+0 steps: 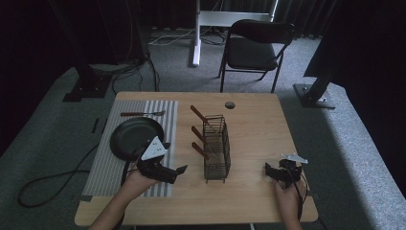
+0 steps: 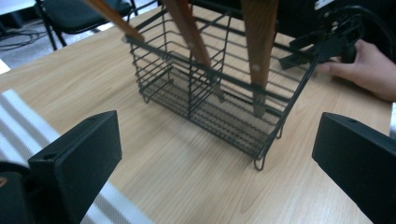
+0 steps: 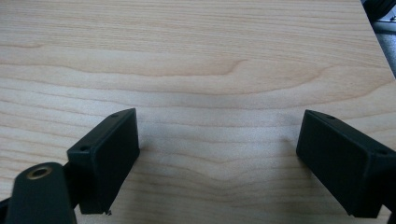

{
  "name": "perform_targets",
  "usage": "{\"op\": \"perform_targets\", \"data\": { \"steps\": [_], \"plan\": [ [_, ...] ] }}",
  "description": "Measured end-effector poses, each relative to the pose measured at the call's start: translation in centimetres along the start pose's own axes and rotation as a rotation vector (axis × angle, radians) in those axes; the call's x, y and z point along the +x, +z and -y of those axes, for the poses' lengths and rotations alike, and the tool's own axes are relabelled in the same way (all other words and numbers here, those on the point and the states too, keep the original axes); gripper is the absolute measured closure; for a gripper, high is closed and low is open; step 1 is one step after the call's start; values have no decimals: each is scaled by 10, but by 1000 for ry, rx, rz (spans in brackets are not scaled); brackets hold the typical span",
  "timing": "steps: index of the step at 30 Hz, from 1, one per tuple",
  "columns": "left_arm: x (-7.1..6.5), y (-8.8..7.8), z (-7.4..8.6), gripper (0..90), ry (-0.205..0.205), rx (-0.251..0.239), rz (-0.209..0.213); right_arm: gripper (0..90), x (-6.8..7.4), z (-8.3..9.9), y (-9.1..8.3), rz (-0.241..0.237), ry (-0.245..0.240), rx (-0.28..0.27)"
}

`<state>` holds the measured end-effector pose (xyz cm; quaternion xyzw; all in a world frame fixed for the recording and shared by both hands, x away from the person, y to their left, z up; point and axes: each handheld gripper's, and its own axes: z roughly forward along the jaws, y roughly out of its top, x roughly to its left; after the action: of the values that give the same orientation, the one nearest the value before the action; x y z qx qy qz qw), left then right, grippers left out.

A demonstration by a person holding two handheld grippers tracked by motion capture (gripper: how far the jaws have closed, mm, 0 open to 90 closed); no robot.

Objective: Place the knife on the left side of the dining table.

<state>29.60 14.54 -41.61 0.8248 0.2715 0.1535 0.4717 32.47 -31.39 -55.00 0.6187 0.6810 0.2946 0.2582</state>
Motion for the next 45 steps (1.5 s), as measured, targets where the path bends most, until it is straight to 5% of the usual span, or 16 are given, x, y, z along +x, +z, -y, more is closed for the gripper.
{"op": "perform_targets", "data": {
  "steps": [17, 25, 34, 38, 45],
  "plan": [
    [-1, 18, -30, 66, 16, -40, 67, 121, 0, 0, 0, 0, 0, 0],
    [2, 23, -37, 204, 13, -51, 115, 121, 0, 0, 0, 0, -1, 0],
    [3, 26, -40, 560, 5, -78, 174, 121, 0, 0, 0, 0, 0, 0],
    [2, 25, -41, 689, 6, -75, 169, 122, 0, 0, 0, 0, 0, 0],
    [2, 22, -39, 746, -14, -84, 232, 121, 0, 0, 0, -1, 1, 1]
  ]
}}
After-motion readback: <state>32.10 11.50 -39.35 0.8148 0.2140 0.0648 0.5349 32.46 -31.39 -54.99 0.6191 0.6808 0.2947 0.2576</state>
